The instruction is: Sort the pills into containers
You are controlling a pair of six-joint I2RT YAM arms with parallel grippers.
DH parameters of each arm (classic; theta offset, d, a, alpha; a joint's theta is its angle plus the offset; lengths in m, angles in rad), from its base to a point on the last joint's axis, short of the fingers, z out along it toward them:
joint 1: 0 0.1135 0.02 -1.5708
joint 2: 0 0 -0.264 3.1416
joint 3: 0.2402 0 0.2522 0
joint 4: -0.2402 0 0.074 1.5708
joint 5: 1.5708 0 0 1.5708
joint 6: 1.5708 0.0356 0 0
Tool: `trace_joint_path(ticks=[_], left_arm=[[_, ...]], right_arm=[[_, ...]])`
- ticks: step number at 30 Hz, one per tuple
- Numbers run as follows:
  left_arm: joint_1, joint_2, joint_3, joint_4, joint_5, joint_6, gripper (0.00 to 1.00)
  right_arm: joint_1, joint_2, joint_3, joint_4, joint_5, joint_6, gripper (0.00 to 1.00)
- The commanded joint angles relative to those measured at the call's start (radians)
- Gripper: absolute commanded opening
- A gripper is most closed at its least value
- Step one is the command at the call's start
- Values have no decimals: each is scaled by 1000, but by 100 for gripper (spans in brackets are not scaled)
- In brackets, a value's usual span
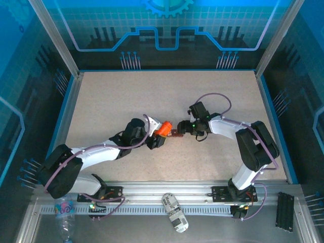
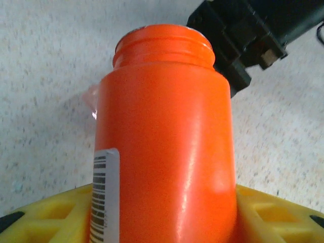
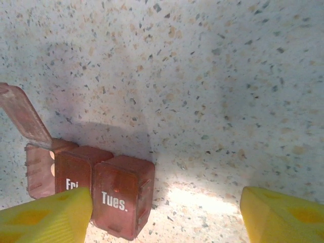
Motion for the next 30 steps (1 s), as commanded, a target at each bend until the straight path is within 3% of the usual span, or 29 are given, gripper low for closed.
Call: trace_joint_path(ticks=[1, 14, 30], left_arm=[[-1, -30, 4, 338, 25, -64, 0], [-2, -45, 197, 410, 74, -16, 0], [-2, -1, 220, 608, 118, -33, 0]], right_arm=[[-25, -59, 49, -50, -10, 4, 78], [-111, -120, 148, -140, -43, -28, 78], [-292, -140, 175, -248, -9, -110, 78]])
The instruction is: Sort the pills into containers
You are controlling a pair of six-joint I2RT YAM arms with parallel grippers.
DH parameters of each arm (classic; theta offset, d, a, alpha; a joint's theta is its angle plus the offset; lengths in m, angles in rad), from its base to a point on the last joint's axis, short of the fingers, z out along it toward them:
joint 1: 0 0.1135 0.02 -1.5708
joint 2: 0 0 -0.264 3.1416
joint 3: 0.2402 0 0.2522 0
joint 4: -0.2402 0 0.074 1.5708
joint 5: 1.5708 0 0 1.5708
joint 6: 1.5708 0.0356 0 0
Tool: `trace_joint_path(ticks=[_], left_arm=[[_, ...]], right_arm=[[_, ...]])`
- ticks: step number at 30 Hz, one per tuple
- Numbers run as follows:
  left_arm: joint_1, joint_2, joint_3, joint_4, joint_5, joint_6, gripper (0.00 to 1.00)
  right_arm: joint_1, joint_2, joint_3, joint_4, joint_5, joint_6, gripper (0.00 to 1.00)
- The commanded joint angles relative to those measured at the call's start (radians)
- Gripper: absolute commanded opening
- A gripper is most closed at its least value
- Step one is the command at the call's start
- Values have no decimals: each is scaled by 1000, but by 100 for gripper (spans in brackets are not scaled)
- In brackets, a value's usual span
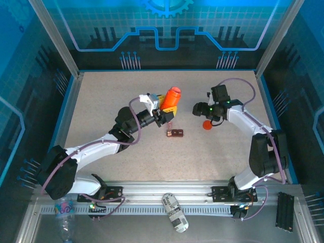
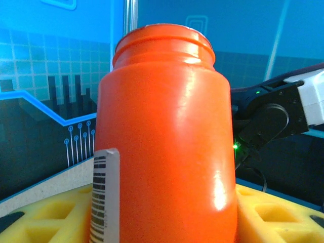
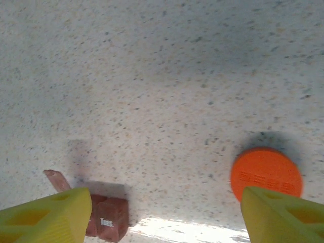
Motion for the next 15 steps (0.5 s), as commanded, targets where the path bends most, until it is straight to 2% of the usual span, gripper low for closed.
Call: trace_joint_path(ticks=[1, 7, 15], left_arm=[[-2, 8, 28, 91, 34, -4, 0], [0, -7, 26, 63, 48, 15, 0], [-1, -42, -5, 44, 45, 50, 0]], right_arm=[[-52, -35, -3, -48, 13, -43, 78], [-112, -31, -15, -59, 2, -74, 78], [-127, -8, 39, -131, 35, -110, 78]])
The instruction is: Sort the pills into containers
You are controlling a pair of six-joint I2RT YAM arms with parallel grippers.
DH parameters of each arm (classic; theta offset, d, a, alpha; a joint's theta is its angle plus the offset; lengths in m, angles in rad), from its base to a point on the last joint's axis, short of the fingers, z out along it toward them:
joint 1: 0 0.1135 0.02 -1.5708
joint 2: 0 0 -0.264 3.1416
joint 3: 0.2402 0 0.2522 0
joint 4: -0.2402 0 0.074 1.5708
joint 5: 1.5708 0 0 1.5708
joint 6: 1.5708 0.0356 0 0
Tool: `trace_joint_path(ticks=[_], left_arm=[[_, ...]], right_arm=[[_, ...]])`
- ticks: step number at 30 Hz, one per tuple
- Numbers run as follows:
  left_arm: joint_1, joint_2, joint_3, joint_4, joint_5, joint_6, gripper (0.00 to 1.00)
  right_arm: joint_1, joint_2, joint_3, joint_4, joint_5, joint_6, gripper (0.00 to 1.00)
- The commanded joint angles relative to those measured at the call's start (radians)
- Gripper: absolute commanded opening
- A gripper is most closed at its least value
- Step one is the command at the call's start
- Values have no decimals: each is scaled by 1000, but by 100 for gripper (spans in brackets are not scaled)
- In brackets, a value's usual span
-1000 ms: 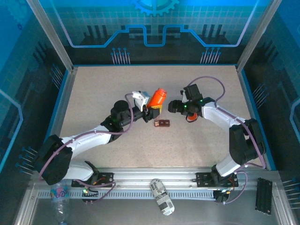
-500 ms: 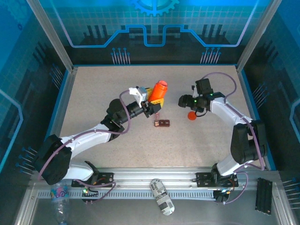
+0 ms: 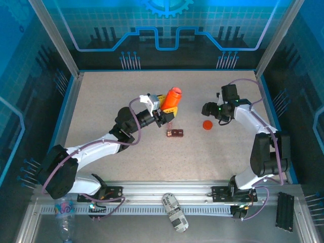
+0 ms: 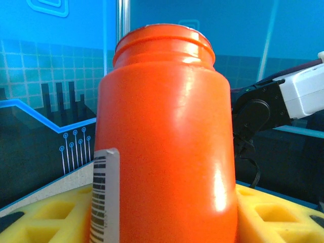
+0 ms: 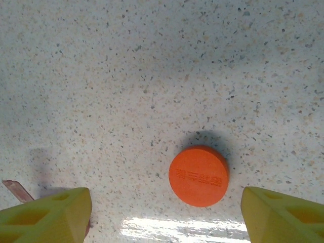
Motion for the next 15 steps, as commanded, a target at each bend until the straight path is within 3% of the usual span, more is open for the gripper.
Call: trace_joint_path(ticks=[1, 15], left_arm=[[0, -52, -10, 17, 23, 40, 0], [-1, -80, -49, 3, -12, 81, 0]], right_arm=[[-18, 3, 48, -79, 32, -42, 78], [10, 209, 175, -175, 80, -106, 79]])
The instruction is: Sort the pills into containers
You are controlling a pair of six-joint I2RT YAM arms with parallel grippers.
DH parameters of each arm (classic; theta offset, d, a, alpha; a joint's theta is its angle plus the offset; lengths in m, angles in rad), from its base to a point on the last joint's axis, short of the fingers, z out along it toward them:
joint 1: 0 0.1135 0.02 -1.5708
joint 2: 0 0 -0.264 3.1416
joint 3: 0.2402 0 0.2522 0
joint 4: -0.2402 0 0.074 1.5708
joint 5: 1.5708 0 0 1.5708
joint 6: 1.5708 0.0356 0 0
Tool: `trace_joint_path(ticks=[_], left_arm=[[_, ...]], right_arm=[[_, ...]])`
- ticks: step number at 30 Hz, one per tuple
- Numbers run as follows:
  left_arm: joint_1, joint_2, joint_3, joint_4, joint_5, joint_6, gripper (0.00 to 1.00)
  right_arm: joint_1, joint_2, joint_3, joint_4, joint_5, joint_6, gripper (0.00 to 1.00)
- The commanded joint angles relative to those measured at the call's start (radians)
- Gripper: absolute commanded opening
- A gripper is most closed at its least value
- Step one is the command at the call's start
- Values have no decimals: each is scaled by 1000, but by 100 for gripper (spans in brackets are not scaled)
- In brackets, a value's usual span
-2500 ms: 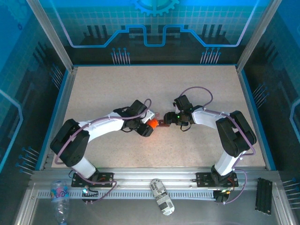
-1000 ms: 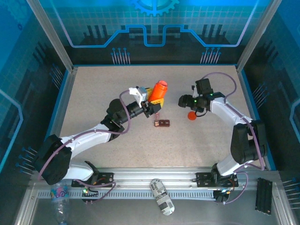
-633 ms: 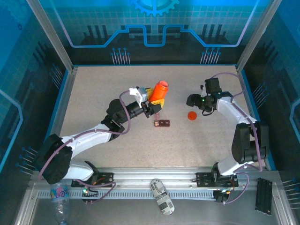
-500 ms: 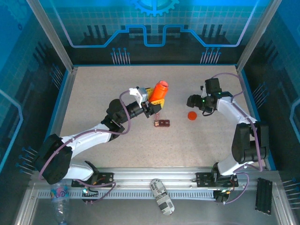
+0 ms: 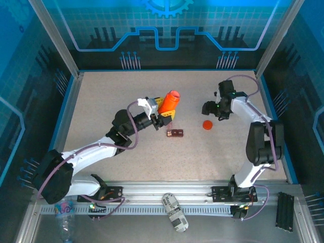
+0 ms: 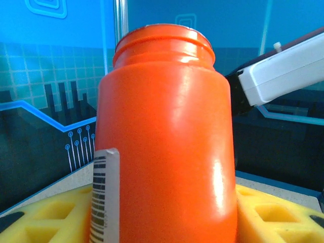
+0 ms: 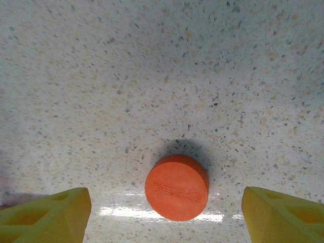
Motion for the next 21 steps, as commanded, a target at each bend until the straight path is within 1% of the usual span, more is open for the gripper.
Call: trace_joint_path(ticks=[1, 13, 21], left_arm=[[-1, -16, -3, 38, -14, 29, 0], [-1, -17, -21, 41, -7, 39, 0], [0, -7, -27, 63, -4, 28, 0]], right_arm=[[21, 52, 34, -62, 43, -32, 79], [105, 169, 61, -83, 135, -42, 78], [113, 200, 59, -88, 173, -48, 73]])
